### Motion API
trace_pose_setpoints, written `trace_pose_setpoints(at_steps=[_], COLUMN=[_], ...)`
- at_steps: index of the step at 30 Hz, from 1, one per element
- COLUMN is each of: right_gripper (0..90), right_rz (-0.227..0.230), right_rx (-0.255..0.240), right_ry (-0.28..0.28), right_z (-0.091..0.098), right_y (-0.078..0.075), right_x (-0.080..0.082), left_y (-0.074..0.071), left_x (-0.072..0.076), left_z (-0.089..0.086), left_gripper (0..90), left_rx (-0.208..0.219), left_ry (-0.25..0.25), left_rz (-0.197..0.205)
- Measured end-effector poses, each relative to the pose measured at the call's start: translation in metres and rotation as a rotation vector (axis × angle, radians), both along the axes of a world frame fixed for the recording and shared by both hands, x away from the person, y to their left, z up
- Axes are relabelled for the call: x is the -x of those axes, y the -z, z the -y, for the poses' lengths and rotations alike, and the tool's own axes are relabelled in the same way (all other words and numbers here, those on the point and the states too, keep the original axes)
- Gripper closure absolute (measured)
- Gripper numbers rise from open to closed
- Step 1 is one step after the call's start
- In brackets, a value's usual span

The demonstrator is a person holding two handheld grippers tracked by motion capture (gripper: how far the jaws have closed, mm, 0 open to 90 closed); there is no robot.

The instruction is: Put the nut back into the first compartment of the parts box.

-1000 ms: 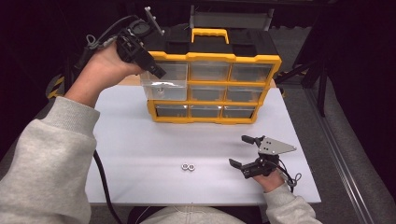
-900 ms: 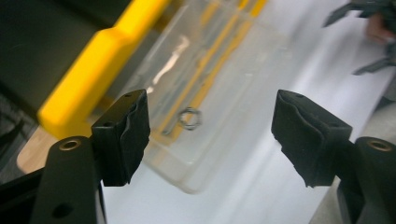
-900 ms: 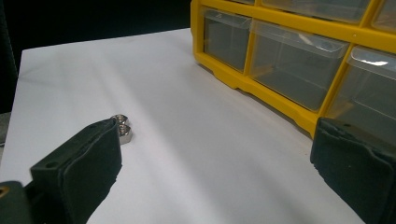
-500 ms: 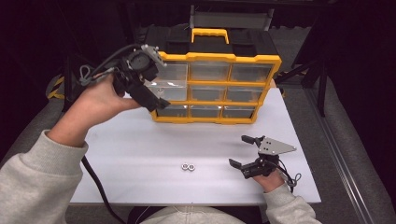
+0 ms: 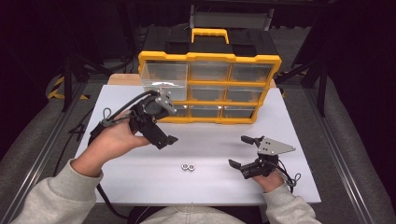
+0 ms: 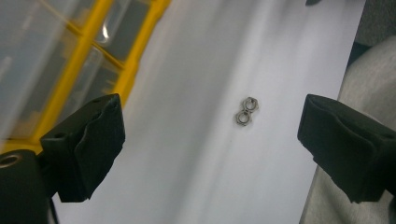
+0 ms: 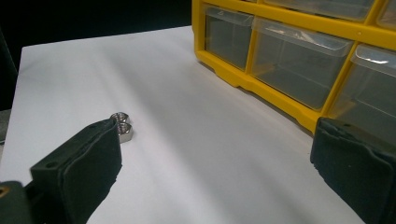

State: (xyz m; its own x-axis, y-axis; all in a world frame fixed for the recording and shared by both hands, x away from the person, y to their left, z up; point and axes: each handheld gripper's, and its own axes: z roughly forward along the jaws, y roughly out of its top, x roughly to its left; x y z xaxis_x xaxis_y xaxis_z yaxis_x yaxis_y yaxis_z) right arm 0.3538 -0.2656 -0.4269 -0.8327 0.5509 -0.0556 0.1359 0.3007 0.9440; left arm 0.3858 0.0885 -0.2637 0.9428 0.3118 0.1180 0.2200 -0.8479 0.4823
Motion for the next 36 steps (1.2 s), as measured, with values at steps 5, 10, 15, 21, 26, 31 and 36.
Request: trace_pose_setpoints(at_steps=[5, 10, 15, 21, 26, 31, 36], right_gripper=[2.3, 2.3, 2.3, 2.3, 2.3, 2.3, 2.3], right_rz=[0.005, 0.0, -0.002, -0.001, -0.004, -0.008, -0.004], right_rx=[0.0, 0.005, 0.009, 0.014, 0.018, 0.023, 0.027], right_ry=[0.002, -0.001, -0.002, -0.004, -0.008, -0.01, -0.014], right_z=[0.0, -0.001, -0.001, -0.001, -0.002, -0.003, -0.003], right_y=[0.0, 0.001, 0.001, 0.002, 0.002, 0.003, 0.003], right_x=[0.001, 0.001, 0.001, 0.0, 0.0, 0.0, 0.001], left_y=[0.027, 0.055, 0.085, 0.106, 0.12, 0.135, 0.15], left_x=[-0.001, 0.0, -0.002, -0.004, -0.004, -0.004, -0.005], left_z=[0.003, 0.008, 0.015, 0.021, 0.026, 0.034, 0.042], left_gripper=[8.1, 8.0, 7.6, 7.9, 8.2, 9.6, 10.0], left_rx=[-0.005, -0.015, -0.018, -0.016, -0.034, -0.038, -0.077], left_ry=[-0.003, 0.008, 0.012, 0.007, 0.008, 0.035, 0.034], left_rz=[-0.032, -0.067, -0.094, -0.132, -0.137, -0.157, -0.177])
